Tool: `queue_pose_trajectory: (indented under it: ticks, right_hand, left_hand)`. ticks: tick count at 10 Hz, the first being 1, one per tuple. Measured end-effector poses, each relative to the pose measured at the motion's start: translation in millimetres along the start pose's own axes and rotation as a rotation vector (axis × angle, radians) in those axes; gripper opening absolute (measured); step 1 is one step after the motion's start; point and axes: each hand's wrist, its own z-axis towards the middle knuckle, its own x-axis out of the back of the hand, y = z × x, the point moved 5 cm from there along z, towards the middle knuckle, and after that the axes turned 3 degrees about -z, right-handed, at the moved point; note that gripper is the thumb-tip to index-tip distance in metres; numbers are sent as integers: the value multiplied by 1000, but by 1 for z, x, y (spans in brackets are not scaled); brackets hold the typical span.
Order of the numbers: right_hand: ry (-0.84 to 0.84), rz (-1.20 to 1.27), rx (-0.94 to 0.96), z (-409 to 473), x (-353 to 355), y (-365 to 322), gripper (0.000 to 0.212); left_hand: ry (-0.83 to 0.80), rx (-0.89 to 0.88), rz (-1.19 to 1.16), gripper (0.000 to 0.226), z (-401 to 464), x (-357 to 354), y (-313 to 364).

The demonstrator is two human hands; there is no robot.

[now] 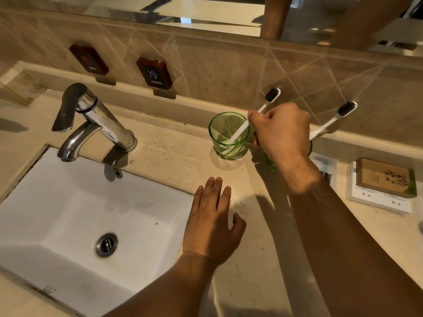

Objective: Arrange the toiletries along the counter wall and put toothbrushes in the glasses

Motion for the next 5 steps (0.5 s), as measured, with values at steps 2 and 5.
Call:
queue_pose_trajectory:
  ticks: [2,5]
  right_hand:
    - [120,32,161,-34,15,19,29]
    - [100,46,130,-161,30,118,14]
  left_hand:
    - [8,-17,30,68,0,-1,-3]
    - [23,-27,59,66,1,4,1]
